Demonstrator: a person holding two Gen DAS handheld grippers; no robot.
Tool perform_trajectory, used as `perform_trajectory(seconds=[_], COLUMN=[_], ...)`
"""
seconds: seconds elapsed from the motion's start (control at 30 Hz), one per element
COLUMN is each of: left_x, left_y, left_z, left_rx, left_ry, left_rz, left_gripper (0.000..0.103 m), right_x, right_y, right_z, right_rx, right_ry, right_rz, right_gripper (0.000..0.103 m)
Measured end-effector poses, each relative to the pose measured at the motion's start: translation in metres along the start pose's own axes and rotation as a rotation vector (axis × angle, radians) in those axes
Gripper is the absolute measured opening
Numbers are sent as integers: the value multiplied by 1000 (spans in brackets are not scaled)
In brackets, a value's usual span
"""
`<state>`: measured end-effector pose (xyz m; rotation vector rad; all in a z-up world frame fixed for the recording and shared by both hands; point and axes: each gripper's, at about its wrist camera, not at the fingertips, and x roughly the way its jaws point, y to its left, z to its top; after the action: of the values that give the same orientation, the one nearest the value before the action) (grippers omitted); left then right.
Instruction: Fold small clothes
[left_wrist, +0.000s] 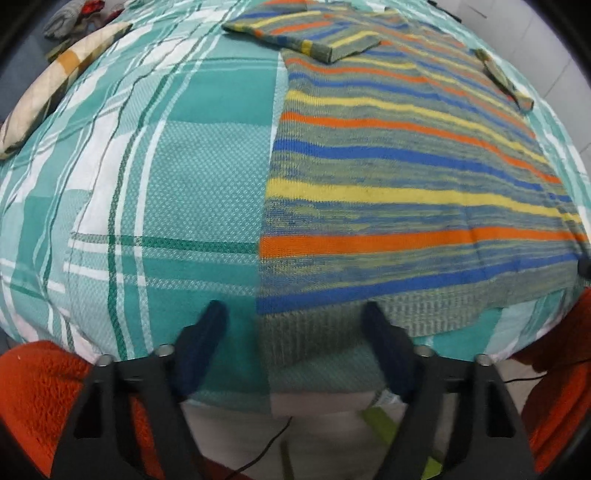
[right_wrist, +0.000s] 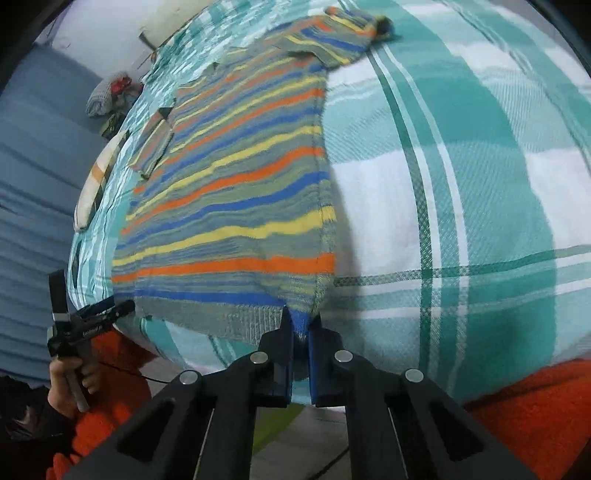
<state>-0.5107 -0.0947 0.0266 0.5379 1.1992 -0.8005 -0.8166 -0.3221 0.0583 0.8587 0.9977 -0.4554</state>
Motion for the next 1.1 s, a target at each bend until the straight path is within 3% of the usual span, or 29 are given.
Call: perform_trajectory(seconds=[0.17,0.2,0.23,0.3,0.57,0.67,0.8,0.87,0.93,0.97,1.0,1.03,1.1], left_x=[-7,-8,-9,-10,-35,-32,-1,-6,-14,-18,-23,-30,-53], left_y=[13,19,24,31,49,52,45,42,42,44,47,51,61], left_z=[-3,-7,-6,-8,-28,-35,-30,-28,-29,-31,-32,-34,-40], left_rx=[-57,-71,-84,-99,-107,-114,-87,-62,-51,-55,-60,-71,-96], left_ry=[-27,-31,-32,-28,-51,-11,57,43,20,17,21,6,-75], left_rz=[-75,-91,-110,-138,-162,-135,-78,-60,-46,-29,-6,17,44], left_gripper=[59,46,24,9,2,0,0,2,14,25,54,72,76], right_x=[-14,-12,-9,-5,-20,-36,5,21,15,10,6,-2,-27], right_y=[-9,-10,-10,-7,-2,7,-9,-16,-15,-15,-17,-20,-28], right_z=[-3,-3,-2,-1,-2,-3,-5,-6,-2,-1,0,2,10], right_rx=[-24,-28,-27,-25,-37,-67,-34,-3,0,4,8,5,-29], right_ry=[-4,-3,0,3,-9,-14,87,108,83,80,87,93,60], right_rz=[-29,-41,-46,-52,-69,-91,-157,-154,-130,-110,-99,-106,-168], right_gripper=[6,6,6,6,6,6,6,6,8,16,24,42,48])
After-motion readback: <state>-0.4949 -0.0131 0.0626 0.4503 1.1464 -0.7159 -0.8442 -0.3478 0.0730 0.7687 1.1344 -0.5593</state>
